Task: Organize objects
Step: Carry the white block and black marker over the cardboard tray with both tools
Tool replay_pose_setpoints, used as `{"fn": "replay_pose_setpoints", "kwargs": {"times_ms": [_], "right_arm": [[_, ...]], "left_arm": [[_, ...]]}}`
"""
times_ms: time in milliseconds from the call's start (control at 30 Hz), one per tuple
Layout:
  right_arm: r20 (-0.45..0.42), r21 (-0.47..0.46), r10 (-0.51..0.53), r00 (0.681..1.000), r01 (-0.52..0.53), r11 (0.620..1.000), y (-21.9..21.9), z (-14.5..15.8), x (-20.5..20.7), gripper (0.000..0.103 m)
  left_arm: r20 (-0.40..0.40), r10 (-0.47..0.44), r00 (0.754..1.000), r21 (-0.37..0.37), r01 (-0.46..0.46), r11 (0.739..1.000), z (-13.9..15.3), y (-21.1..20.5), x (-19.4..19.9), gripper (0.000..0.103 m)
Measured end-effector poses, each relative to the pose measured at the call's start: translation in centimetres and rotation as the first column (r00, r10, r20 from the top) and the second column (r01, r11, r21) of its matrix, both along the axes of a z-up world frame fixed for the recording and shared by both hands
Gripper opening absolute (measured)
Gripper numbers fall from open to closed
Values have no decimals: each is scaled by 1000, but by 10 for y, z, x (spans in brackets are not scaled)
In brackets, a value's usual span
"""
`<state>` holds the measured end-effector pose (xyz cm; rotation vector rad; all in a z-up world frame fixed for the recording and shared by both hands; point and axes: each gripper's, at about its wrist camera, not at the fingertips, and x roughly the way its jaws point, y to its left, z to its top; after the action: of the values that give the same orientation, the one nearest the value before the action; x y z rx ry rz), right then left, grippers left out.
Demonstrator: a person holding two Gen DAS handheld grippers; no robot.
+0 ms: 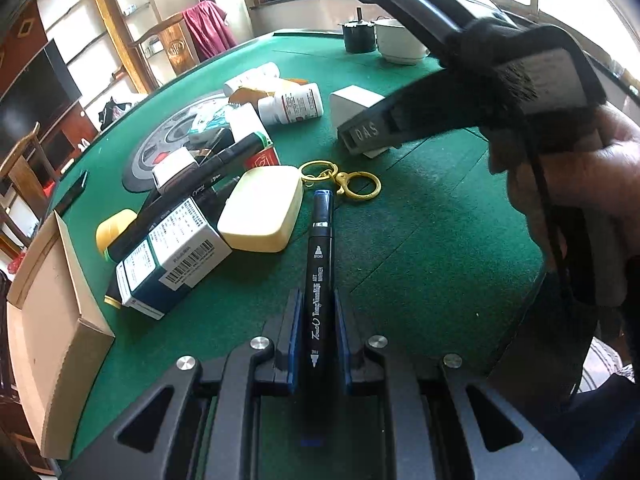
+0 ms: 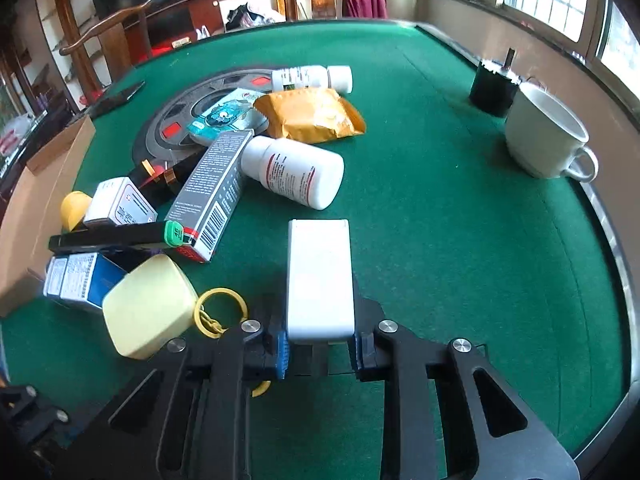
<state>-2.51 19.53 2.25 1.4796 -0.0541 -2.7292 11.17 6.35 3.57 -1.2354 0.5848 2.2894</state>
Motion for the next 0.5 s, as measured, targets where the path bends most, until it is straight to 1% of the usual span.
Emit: {"fn": "replay_pose_setpoints", "kwargs": {"times_ms": [67,100,167,300,500], "right_arm": [[-13,-1,19,1000,-19,1000,1,0,4,22],[-24,-3,18,1000,-18,1000,2,0,7,22],[-42,12,17,999,-16,1000,2,1,14,22],[-78,29,21,997,-19,999,1,7,27,22],[-138,71,46,989,-36,997,-8,23,41,22]], "left_arm": [[-18,22,1000,33,-21,999,-6,2,3,14],[-31,25,999,38,-24,999,-9,4,5,14],[-31,29,999,63,-27,998,-11,-1,4,13],[1,40,999,141,-40,989,-6,-18,4,13],[-12,75,997,210,-71,975,5,-35,-4,13]]}}
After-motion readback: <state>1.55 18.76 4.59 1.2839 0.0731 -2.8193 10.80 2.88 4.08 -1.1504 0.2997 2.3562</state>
